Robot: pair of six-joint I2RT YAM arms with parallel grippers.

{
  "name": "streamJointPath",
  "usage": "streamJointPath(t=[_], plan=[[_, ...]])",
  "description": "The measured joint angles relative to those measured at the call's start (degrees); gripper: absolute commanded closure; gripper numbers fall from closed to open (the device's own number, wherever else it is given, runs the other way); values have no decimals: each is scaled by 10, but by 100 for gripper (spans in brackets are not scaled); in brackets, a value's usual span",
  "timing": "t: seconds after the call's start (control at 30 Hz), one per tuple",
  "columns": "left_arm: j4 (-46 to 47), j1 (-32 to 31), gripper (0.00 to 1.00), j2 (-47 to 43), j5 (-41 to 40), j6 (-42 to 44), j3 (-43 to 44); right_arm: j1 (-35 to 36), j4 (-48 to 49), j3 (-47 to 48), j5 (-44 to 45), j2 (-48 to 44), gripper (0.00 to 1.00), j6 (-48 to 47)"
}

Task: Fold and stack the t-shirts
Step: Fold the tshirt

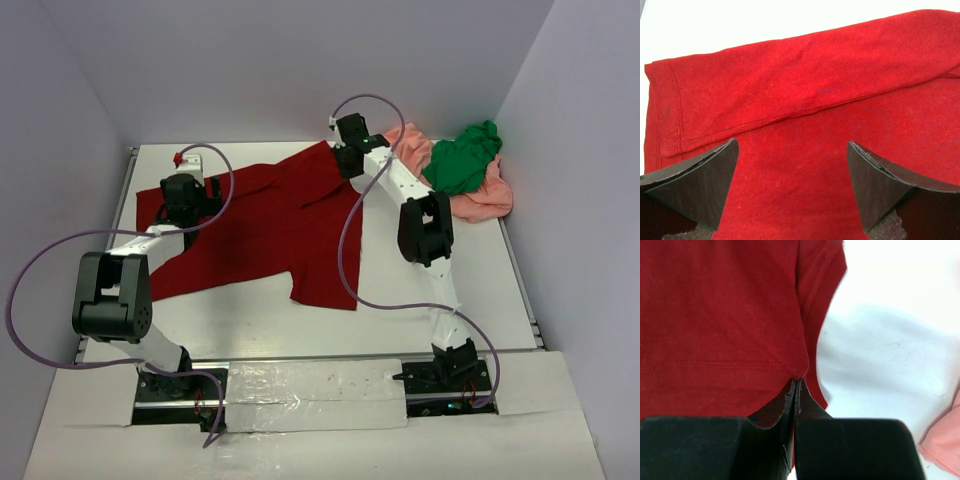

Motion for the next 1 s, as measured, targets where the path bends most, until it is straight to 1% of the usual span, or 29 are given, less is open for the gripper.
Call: streamJointPath(t=[0.17,0.2,0.27,0.3,0.33,0.4,0.43,0.6,0.73,0.87,1.0], plan=[[0,-1,1,0,0,1,0,-7,0,-26,5,-13,100,-2],[0,-1,1,0,0,2,0,-10,-2,-31,6,-15,98,-2],[0,-1,1,0,0,3,0,-14,-2,-38,8,-16,91,-2],[0,-1,1,0,0,4,0,-16,0,-41,8,-16,70,-1],[0,-1,1,0,0,5,0,-17,-1,-44,9,-16,56,-2],[0,-1,1,0,0,5,0,-18,-2,-48,9,-16,38,-1],[0,-1,1,0,0,5,0,-18,-2,-50,9,-16,35,0],[-4,-1,1,-2,0,6,0,-19,3,-85,-12,-32,31,1],[-24,0,1,-22,5,9,0,-15,20,-165,-56,-92,30,1],[-84,18,1,-84,39,9,5,-3,29,-235,-84,-174,30,1],[-169,75,1,-163,84,16,23,5,41,-297,-101,-257,30,-2]])
